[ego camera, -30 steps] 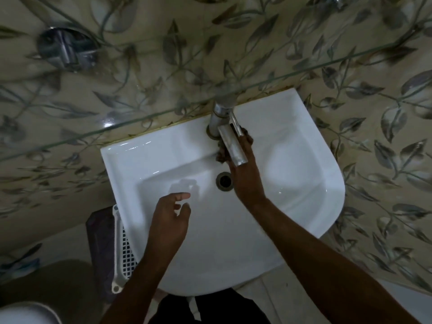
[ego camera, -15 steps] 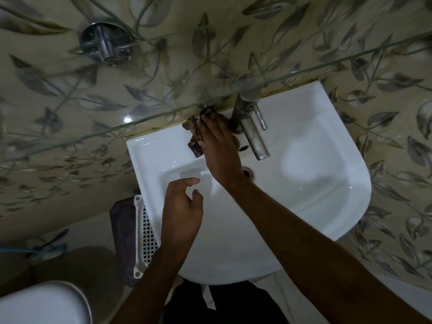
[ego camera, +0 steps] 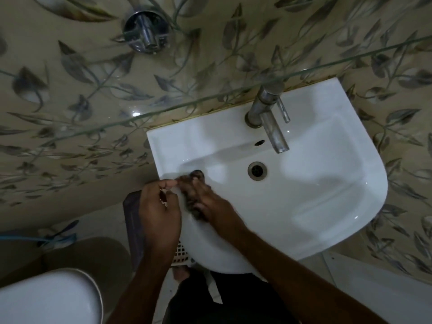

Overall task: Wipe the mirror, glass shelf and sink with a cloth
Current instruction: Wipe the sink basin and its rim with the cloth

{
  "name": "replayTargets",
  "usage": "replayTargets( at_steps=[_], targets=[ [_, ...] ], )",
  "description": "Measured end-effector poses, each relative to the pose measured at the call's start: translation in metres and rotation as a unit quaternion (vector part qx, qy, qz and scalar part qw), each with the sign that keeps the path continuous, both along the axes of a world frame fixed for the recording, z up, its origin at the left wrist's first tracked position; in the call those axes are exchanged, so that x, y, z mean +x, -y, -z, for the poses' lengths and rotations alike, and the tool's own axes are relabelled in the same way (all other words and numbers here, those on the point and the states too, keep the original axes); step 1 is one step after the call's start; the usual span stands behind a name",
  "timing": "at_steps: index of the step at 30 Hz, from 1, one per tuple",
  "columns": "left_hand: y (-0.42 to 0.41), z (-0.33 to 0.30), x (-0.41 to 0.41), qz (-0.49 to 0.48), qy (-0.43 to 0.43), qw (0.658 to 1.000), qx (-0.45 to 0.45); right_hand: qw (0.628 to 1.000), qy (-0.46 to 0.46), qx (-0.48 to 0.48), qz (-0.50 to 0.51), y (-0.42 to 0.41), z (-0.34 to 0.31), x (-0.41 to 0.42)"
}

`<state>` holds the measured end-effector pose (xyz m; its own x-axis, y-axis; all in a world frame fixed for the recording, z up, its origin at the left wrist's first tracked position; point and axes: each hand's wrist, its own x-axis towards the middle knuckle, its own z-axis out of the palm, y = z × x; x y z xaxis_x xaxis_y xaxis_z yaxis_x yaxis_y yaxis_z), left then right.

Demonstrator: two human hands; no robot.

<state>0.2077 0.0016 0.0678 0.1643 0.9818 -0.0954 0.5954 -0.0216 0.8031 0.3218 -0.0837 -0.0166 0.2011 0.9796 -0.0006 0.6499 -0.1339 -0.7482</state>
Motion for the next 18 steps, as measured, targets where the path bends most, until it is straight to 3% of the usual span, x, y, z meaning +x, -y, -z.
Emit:
replayTargets(
  at_steps=[2, 5, 8, 10, 13, 15, 18],
  targets=[
    [0.002, -0.007, 0.0, 0.014, -0.004, 1.0, -0.011, 0.993, 0.017, -0.078, 0.086, 0.009, 0.028, 0.031],
    [0.007, -0.017, -0.002, 0.039, -0.013, 0.999, -0.01, 0.953, 0.029, -0.176, 0.247, -0.004, 0.053, 0.067],
    [0.012, -0.021, -0.002, 0.072, -0.018, 0.997, -0.013, 0.908, -0.02, -0.238, 0.343, -0.046, 0.042, 0.045],
    [0.016, -0.025, -0.001, 0.083, -0.003, 0.997, -0.002, 0.927, -0.089, -0.211, 0.296, -0.065, 0.019, 0.008],
    [0.024, -0.033, -0.002, 0.056, 0.03, 0.996, 0.068, 0.976, -0.067, -0.111, 0.173, -0.052, -0.017, -0.036],
    [0.026, -0.036, -0.002, 0.038, 0.057, 0.994, 0.08, 0.989, -0.067, -0.06, 0.119, -0.034, -0.025, -0.029],
    [0.029, -0.038, -0.001, 0.054, 0.057, 0.994, 0.075, 0.992, -0.067, -0.091, 0.055, -0.015, -0.02, 0.004]
  ],
)
